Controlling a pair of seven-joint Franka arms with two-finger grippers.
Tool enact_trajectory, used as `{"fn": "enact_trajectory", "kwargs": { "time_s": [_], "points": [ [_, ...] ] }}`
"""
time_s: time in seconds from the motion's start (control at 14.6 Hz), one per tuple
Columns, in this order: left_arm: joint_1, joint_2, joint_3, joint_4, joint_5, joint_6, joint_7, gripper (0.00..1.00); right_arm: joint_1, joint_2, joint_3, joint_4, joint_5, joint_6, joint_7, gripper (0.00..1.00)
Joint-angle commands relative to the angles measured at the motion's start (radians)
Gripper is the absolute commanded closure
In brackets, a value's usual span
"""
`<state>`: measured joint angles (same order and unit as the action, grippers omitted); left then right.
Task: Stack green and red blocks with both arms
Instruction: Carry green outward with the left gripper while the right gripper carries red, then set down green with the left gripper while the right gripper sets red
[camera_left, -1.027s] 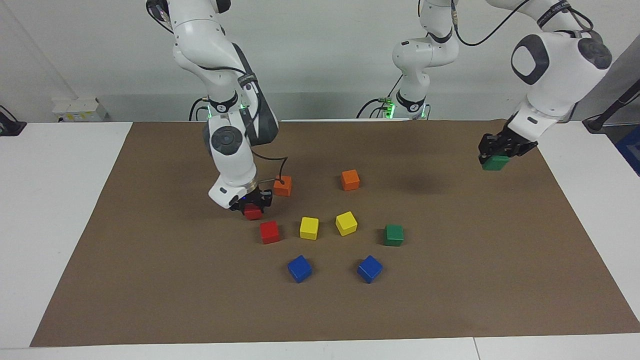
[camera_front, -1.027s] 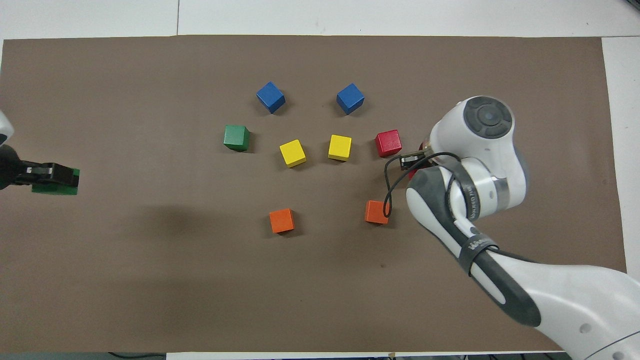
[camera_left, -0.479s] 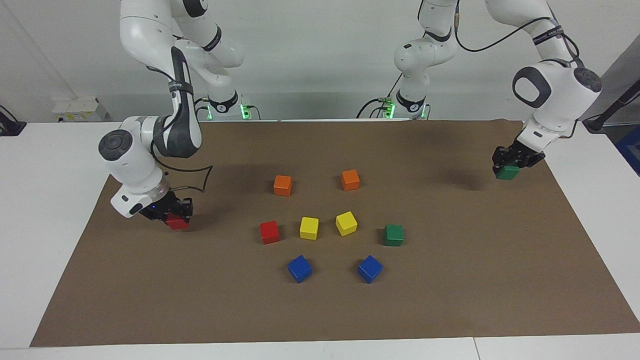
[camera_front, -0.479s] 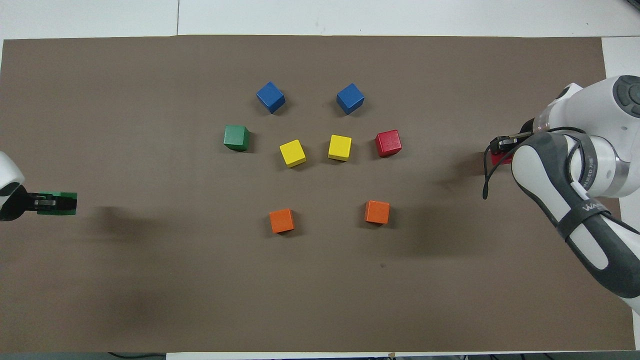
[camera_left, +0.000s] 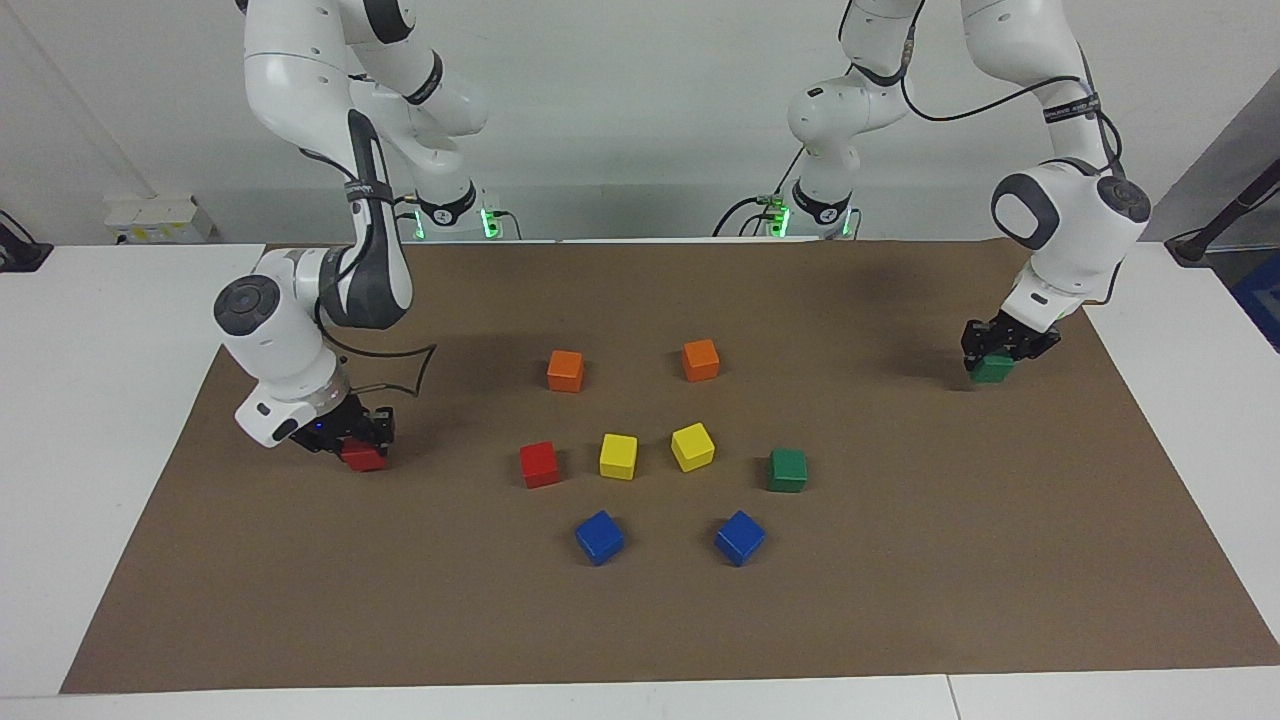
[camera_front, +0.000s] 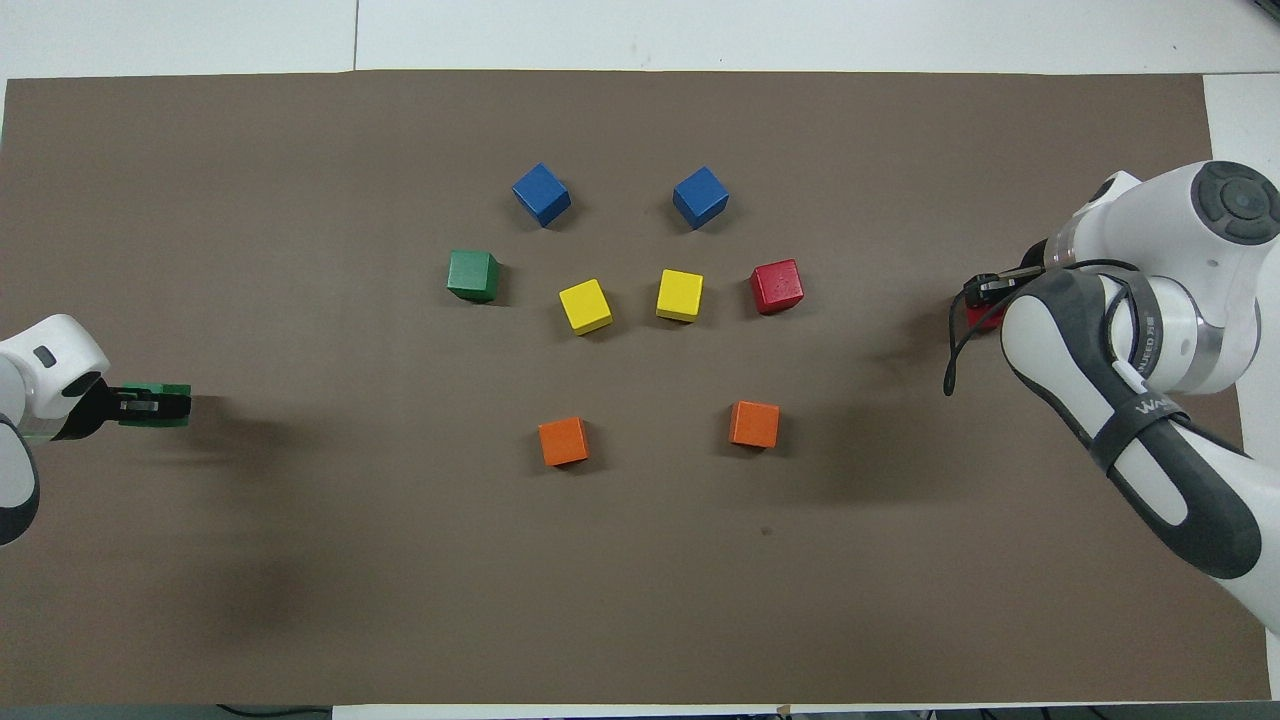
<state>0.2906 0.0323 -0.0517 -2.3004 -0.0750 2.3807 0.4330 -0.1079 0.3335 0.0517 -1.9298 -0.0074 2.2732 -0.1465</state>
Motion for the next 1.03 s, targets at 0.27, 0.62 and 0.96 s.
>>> {"fn": "enact_trajectory", "kwargs": {
  "time_s": [0.27, 0.62, 0.96],
  "points": [
    [-0.025, 0.054, 0.010, -0.007, -0.003, 0.087, 0.007, 1.00, -0.018, -0.011, 0.005, -0.044, 0.009, 0.040, -0.021, 1.00],
    [-0.024, 0.086, 0.012, -0.005, -0.003, 0.112, 0.003, 1.00, -0.018, -0.016, 0.005, -0.037, 0.009, 0.016, -0.019, 0.00],
    [-0.024, 0.104, 0.012, 0.006, -0.003, 0.097, 0.007, 0.74, -0.004, -0.057, 0.004, 0.047, 0.003, -0.154, -0.008, 0.00]
  ]
}}
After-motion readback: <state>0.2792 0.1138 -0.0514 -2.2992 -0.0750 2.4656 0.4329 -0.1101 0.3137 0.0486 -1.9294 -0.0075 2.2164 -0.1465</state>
